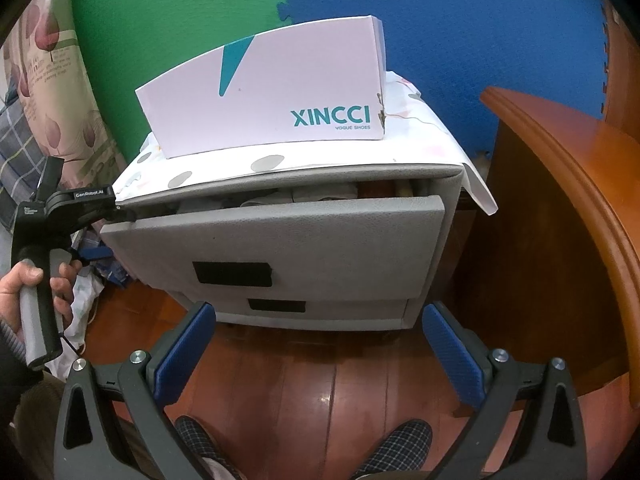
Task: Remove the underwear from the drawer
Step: 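Hook the left tool on the top drawer front and pull it open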
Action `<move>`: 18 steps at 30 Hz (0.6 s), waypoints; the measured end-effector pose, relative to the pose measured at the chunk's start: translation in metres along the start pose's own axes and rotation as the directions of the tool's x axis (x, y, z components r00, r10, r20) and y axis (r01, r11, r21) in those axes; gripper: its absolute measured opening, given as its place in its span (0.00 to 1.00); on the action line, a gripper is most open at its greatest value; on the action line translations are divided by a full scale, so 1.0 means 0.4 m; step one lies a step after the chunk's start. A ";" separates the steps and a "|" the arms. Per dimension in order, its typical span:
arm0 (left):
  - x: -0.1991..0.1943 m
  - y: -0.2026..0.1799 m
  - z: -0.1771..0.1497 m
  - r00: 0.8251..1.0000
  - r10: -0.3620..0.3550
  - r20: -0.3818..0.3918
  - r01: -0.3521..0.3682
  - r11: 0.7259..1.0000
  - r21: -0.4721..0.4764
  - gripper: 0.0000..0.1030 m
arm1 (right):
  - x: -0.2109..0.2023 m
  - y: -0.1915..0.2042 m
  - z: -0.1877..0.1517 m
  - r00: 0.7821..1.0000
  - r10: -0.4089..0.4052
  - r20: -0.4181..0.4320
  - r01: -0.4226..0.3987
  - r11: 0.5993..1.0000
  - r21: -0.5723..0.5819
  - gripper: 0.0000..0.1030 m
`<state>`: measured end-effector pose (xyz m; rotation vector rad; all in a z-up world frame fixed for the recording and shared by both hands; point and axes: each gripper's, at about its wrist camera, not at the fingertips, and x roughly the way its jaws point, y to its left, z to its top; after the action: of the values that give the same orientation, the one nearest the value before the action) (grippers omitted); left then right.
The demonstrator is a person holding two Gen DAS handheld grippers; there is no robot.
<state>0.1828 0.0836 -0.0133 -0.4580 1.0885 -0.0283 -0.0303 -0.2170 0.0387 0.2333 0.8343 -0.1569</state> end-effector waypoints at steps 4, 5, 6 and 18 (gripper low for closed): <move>0.020 0.010 0.009 1.000 -0.006 -0.005 0.006 1.000 -0.012 0.83 | 0.001 -0.001 0.001 1.000 -0.003 -0.001 0.003 1.000 0.004 1.00; 0.026 0.012 0.010 1.000 -0.006 -0.008 0.005 1.000 -0.018 0.85 | 0.002 -0.001 0.002 1.000 -0.003 -0.002 0.003 1.000 0.005 1.00; 0.031 0.013 0.008 1.000 -0.001 -0.013 0.001 1.000 -0.026 0.87 | 0.003 -0.001 0.002 1.000 -0.002 -0.002 0.002 1.000 0.008 1.00; 0.043 0.017 0.003 1.000 0.014 0.004 -0.014 0.999 0.031 0.93 | 0.012 0.010 0.001 1.000 -0.011 -0.013 0.011 1.000 -0.012 1.00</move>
<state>0.1906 0.0859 -0.0298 -0.4225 1.0861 -0.0313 -0.0257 -0.2135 0.0361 0.2187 0.8492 -0.1611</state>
